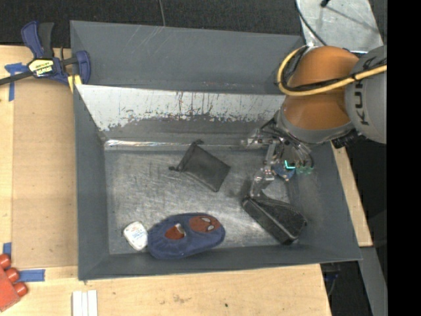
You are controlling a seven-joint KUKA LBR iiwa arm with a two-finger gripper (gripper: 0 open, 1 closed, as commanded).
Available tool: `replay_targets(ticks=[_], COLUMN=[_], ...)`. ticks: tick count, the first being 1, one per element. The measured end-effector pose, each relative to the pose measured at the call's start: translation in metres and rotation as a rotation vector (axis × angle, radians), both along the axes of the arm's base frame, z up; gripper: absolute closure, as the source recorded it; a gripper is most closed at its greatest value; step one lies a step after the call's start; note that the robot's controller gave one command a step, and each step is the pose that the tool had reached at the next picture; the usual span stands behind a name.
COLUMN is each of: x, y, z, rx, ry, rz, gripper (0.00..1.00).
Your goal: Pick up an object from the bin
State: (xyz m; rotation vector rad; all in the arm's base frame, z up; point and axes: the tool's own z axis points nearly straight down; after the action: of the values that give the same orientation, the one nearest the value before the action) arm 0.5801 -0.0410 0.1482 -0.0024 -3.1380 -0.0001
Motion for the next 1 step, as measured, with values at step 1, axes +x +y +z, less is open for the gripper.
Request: replay_targets(ticks=[1], x=[0.0332], y=[0.0354], z=[-0.0752], rx=[0.001], ry=[-0.009], rz=[0.044], gripper=[0.00])
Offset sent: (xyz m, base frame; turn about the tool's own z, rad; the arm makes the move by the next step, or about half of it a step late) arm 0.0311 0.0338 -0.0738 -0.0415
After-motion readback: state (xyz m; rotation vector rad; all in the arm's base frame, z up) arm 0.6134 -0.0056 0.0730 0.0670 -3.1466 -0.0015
